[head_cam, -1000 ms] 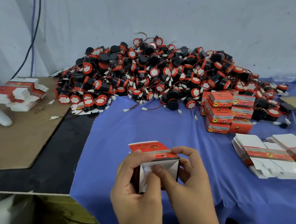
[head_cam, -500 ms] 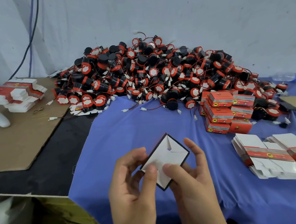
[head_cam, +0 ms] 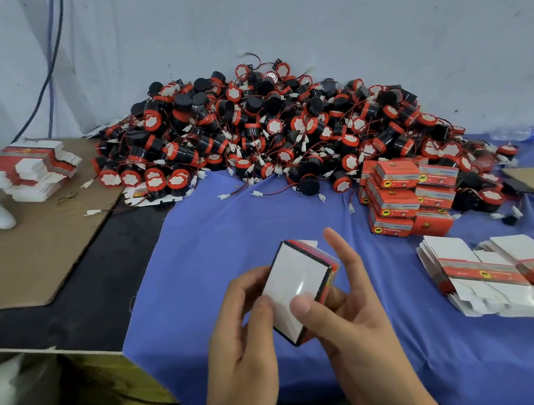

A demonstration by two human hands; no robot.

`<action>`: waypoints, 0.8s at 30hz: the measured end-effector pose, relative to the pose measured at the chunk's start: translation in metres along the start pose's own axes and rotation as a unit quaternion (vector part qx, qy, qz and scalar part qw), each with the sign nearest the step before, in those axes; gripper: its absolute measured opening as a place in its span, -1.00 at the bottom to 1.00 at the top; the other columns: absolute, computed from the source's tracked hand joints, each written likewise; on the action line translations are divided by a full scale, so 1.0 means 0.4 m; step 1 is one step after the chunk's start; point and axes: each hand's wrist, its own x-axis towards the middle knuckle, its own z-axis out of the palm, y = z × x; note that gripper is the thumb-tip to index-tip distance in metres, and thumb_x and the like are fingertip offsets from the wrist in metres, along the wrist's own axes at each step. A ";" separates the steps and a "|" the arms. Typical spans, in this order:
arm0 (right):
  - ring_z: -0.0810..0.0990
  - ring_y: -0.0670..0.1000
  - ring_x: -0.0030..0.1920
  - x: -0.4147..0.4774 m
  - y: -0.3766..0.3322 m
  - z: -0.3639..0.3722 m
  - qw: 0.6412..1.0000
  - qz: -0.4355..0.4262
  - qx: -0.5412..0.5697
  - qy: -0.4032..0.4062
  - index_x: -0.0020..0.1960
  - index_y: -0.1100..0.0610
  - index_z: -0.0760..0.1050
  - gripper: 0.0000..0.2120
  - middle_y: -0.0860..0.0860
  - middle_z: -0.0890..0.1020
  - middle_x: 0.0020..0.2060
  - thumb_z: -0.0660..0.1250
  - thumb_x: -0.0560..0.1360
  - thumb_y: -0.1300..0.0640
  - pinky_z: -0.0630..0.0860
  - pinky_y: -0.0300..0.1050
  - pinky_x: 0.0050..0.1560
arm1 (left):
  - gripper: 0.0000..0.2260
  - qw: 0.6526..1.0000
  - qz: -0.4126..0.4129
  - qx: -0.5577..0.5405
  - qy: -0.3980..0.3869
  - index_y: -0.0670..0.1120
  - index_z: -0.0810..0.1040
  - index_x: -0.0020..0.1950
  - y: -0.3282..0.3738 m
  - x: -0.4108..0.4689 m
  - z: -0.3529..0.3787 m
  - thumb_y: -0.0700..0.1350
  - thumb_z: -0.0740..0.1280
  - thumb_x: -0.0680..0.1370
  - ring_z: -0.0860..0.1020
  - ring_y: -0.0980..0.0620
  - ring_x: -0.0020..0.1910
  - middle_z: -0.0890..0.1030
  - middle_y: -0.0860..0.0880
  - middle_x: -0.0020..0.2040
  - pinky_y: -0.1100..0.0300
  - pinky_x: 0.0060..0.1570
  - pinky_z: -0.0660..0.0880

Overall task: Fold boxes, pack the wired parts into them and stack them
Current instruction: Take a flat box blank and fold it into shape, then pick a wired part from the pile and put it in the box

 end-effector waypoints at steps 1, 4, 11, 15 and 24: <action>0.69 0.10 -0.15 -0.001 -0.002 -0.005 0.999 -0.009 -0.025 -0.019 0.28 -0.35 0.49 -0.24 0.25 0.71 -0.13 0.58 0.27 0.26 0.62 -0.11 -0.21 | -0.69 1.000 -0.010 -0.010 -0.018 0.42 0.56 0.05 0.001 0.008 -0.008 -0.07 0.34 0.61 0.64 0.24 0.04 0.67 0.26 0.03 0.28 -0.13 0.61; 0.70 -0.01 -0.16 -0.001 0.003 -0.022 0.977 -0.056 -0.195 -0.072 0.39 -0.36 0.35 -0.20 0.11 0.73 -0.11 0.61 0.33 0.15 0.62 -0.17 -0.15 | -0.55 0.992 -0.048 -0.015 -0.118 0.45 0.49 0.16 -0.001 0.034 -0.035 0.28 0.50 0.31 0.66 0.13 0.07 0.67 0.20 0.05 0.13 0.01 0.61; 0.26 -0.25 0.48 0.029 0.058 -0.062 0.800 -0.259 -0.540 0.034 0.54 -0.27 0.15 0.03 -0.37 0.31 0.43 0.64 0.23 -0.05 0.34 -0.09 0.39 | -0.51 0.994 -0.047 0.012 -0.096 0.11 0.61 0.14 -0.056 0.103 -0.072 0.04 0.64 0.25 0.67 0.12 0.00 0.71 0.08 0.00 0.33 -0.06 0.58; 0.63 -0.04 0.24 0.073 0.119 -0.113 0.947 -0.127 -0.285 0.080 0.39 -0.11 0.45 -0.27 -0.11 0.64 0.23 0.63 0.33 0.27 0.56 -0.05 0.27 | -0.43 0.991 -0.043 0.015 -0.123 0.29 0.52 0.20 -0.130 0.135 -0.070 -0.02 0.61 0.26 0.65 0.14 0.13 0.69 0.11 0.14 0.36 0.06 0.55; 0.70 -0.17 0.02 0.115 0.237 -0.207 0.906 0.025 -0.410 0.102 0.08 -0.09 0.59 -0.55 -0.18 0.73 -0.04 0.48 0.37 0.38 0.61 -0.09 0.17 | -0.16 0.922 -0.030 0.357 -0.149 0.25 -0.01 0.55 -0.329 0.195 -0.090 0.18 0.48 0.46 0.28 0.15 0.49 0.36 0.15 0.43 0.35 0.43 0.20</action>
